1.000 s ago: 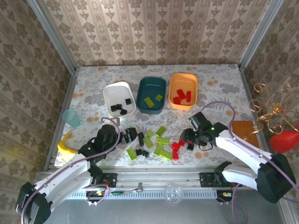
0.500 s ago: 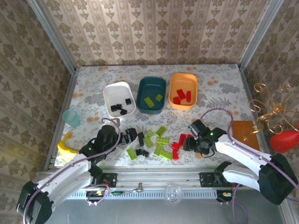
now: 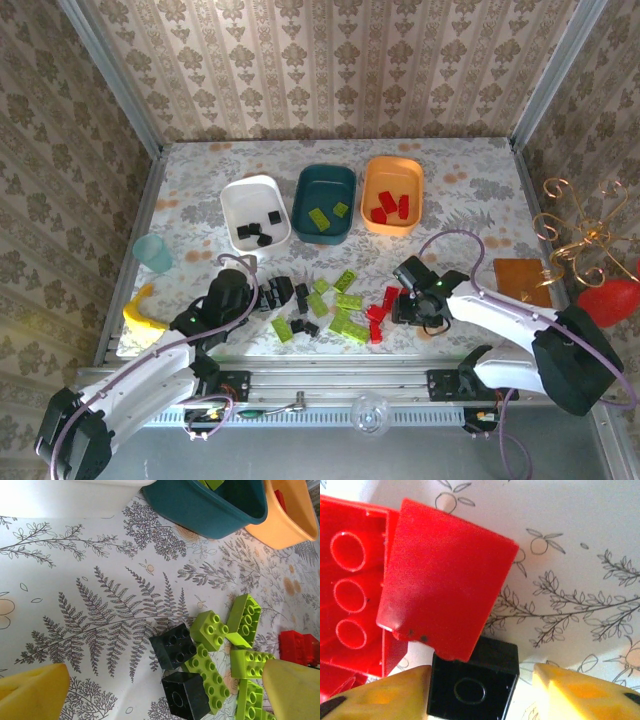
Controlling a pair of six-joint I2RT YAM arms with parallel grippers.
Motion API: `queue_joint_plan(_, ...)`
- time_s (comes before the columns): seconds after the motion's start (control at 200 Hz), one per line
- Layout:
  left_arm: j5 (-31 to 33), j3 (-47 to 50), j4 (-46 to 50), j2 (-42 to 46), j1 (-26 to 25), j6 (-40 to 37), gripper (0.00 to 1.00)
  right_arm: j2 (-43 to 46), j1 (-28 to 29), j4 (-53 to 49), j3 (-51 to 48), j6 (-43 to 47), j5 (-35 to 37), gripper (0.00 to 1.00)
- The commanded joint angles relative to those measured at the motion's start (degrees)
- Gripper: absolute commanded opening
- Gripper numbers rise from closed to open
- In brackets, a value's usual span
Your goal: Sort the legos into containers by color
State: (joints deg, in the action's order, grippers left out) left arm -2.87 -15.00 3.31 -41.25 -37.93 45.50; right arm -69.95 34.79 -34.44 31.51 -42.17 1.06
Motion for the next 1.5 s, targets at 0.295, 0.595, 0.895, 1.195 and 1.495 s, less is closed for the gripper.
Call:
queue_joint_plan(0.295, -0.5, -0.7, 2.0, 3.1, 1.3, 0.4, 1.00, 5.1, 0.5, -3.7, 2.5, 4.4, 2.7, 0.31)
queue_joint_plan(0.595, 1.8, -9.1, 13.7, 6.3, 4.5, -5.1, 1.00, 10.9, 0.6, -0.7, 15.3, 10.4, -6.1, 0.27)
queue_joint_plan(0.895, 2.2, -9.6, 20.3, 13.0, 6.1, -4.5, 1.00, -25.7, 6.4, 12.7, 46.8, 15.5, -14.0, 0.27)
queue_joint_plan(1.195, 2.1, -7.9, 24.1, 16.7, 6.6, -3.4, 1.00, -61.0, 7.4, 4.7, 86.8, 15.0, -17.9, 0.27)
queue_joint_plan(1.495, -0.6, -5.8, 22.8, 16.1, 6.6, -3.0, 1.00, -78.1, 7.0, -5.7, 115.2, 12.9, -19.6, 0.59)
